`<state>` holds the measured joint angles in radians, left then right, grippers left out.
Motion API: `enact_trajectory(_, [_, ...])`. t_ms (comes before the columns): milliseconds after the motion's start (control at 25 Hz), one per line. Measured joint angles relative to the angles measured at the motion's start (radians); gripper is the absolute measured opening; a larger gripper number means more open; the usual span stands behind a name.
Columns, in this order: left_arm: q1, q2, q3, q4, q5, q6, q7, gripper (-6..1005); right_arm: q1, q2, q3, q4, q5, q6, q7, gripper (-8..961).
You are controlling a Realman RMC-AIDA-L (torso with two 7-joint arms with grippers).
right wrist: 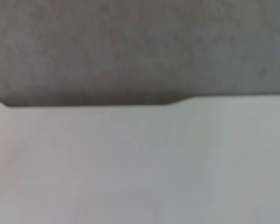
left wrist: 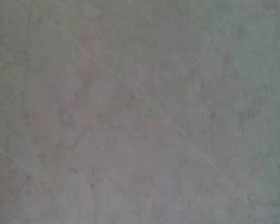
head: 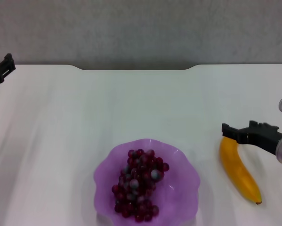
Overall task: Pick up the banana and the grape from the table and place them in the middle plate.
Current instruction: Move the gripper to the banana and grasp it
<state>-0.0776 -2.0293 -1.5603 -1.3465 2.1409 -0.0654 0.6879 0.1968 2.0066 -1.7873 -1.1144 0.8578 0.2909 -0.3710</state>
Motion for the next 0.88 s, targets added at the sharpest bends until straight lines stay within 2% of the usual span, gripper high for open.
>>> enact_trajectory(360, [0.008,0.001,-0.012,-0.01,0.0,-0.01,0.001,882,0.028,0.001,0.011,0.01,-0.215,0.093,0.217,884])
enact_trajectory(880, [-0.002,0.0,-0.011,-0.01,0.001,-0.028,0.001,881,0.176,0.001,0.009,0.185,-0.213,0.136,0.243,878])
